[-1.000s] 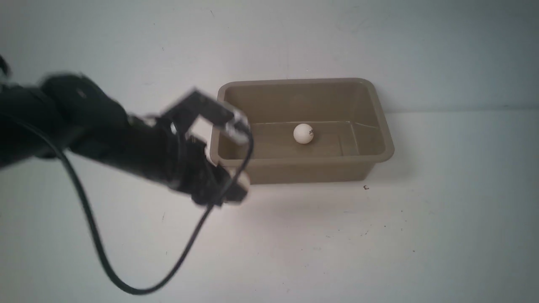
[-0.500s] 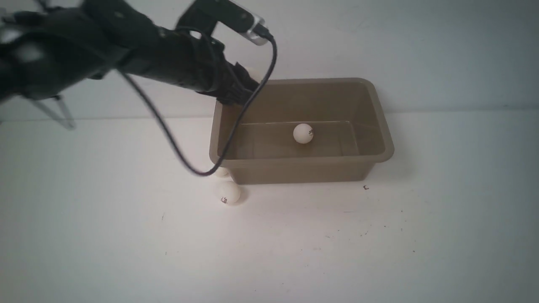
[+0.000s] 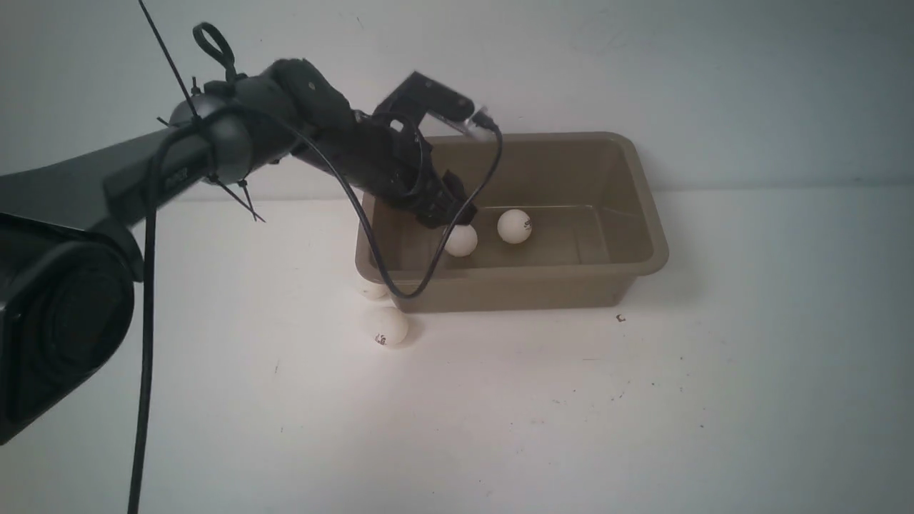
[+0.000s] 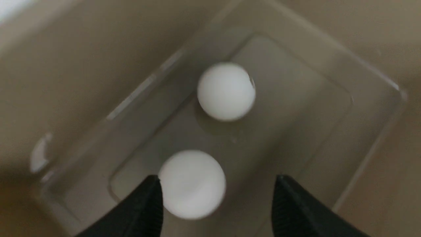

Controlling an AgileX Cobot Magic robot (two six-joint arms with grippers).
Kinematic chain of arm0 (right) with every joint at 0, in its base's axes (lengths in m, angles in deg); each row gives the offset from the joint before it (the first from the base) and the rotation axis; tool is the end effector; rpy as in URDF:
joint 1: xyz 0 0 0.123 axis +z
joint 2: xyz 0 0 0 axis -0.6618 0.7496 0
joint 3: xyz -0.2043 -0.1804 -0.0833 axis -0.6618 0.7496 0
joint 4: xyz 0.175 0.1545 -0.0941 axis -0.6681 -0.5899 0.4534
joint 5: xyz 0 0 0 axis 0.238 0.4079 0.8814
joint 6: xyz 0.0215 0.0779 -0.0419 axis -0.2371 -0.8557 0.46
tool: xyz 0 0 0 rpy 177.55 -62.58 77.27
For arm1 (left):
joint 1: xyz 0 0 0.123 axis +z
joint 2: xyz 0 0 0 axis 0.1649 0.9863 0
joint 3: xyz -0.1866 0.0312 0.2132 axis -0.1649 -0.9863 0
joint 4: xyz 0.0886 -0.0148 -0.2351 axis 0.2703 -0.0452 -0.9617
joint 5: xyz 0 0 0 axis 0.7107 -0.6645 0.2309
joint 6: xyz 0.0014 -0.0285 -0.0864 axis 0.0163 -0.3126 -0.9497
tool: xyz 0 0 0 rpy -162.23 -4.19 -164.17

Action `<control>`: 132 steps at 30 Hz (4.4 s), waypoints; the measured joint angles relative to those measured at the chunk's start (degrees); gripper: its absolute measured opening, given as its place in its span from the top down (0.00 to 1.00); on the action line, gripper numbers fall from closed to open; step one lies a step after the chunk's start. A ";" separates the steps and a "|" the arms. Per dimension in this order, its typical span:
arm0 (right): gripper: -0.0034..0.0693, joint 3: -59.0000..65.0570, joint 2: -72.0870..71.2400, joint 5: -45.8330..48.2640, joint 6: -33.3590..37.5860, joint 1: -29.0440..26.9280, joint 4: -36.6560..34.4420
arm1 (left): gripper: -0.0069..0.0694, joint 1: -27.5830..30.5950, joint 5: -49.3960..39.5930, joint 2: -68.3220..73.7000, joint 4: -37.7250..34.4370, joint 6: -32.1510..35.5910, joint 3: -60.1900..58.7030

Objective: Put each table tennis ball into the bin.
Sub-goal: Use the left arm to put the table tennis ball into the box, then use the left arm to clamp the table tennis ball closest to it

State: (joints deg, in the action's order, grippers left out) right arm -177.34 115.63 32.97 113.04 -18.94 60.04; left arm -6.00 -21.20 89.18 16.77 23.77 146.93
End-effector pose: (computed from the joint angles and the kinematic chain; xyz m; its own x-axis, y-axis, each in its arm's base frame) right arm 0.2786 0.1472 0.5281 -0.1510 -0.4277 -0.8912 -0.7333 0.6531 -0.1892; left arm 0.4793 -0.1744 0.2021 -0.5271 0.4704 -0.7077 0.7354 0.6698 -0.1026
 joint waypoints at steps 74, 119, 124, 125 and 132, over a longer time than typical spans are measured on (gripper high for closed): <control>0.14 0.00 0.00 -2.60 4.22 0.00 -5.43 | 0.25 -8.45 52.34 -26.89 1.78 0.50 -61.01; 0.14 0.00 0.00 -4.79 4.45 0.00 -7.25 | 0.37 -8.56 68.07 -15.98 38.95 -53.98 -60.90; 0.14 0.00 0.00 -4.79 5.21 0.00 -7.25 | 0.47 -8.56 66.35 -16.32 39.83 -54.38 -60.90; 0.14 0.00 0.00 -4.79 5.44 0.00 -7.25 | 0.47 -8.56 65.67 -16.70 40.15 -54.38 -60.90; 0.14 0.00 0.00 -4.97 5.95 0.00 -7.27 | 0.47 -8.56 55.52 -25.92 43.66 -54.38 -62.16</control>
State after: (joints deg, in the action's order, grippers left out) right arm -177.34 115.63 28.00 118.99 -18.94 52.77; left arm -14.56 34.32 63.26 60.42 -30.61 84.77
